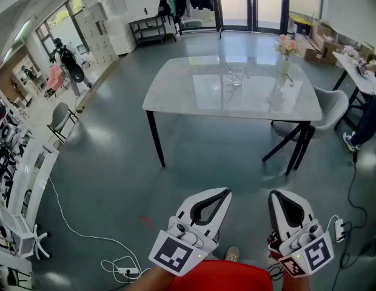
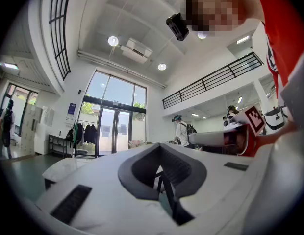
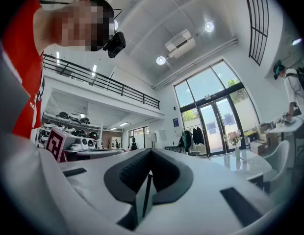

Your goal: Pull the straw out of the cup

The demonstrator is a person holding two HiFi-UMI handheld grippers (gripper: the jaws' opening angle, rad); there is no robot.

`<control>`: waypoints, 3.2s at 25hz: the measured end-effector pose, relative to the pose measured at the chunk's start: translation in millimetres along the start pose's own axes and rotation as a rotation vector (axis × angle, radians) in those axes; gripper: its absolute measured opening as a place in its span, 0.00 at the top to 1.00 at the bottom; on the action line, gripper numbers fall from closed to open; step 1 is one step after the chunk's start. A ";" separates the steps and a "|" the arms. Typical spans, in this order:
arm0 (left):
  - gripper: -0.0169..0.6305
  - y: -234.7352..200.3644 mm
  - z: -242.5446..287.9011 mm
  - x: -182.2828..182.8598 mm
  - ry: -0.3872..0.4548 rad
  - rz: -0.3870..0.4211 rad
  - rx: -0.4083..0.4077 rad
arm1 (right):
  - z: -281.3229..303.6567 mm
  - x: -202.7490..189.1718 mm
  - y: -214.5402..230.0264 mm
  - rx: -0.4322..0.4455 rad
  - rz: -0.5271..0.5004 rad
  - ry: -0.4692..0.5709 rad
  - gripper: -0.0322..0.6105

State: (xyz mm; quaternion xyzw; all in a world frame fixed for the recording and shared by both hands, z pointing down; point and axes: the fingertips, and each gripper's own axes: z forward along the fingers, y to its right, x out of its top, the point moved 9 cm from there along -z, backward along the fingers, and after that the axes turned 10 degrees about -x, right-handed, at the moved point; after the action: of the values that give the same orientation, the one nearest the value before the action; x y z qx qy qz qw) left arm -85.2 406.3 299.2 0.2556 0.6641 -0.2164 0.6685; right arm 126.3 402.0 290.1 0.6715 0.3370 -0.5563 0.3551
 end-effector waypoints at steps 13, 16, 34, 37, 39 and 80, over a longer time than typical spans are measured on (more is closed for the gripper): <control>0.96 0.0 18.1 -4.4 -0.011 -0.005 0.006 | 3.0 -1.2 20.4 0.013 0.021 -0.002 0.95; 0.96 -1.6 20.6 -6.5 -0.011 -0.009 0.012 | 4.3 -3.4 23.9 0.015 0.034 -0.002 0.95; 0.96 7.0 67.1 2.8 0.020 0.044 0.099 | -2.6 9.2 89.0 0.046 0.009 0.006 0.95; 0.96 1.7 70.1 5.2 0.032 0.058 0.115 | 1.5 9.8 94.4 0.048 0.015 0.007 0.95; 0.96 -3.6 71.3 5.2 0.028 0.060 0.124 | 6.7 8.9 96.9 0.051 0.018 0.009 0.95; 0.96 -358.8 211.9 -16.1 0.011 -0.008 0.085 | 366.7 -18.6 178.1 -0.012 -0.060 -0.065 0.95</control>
State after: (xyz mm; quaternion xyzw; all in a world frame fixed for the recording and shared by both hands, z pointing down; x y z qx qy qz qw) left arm -146.5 -6.1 293.1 0.2824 0.6591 -0.2453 0.6525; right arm 88.3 -4.2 279.4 0.6406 0.3487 -0.5860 0.3530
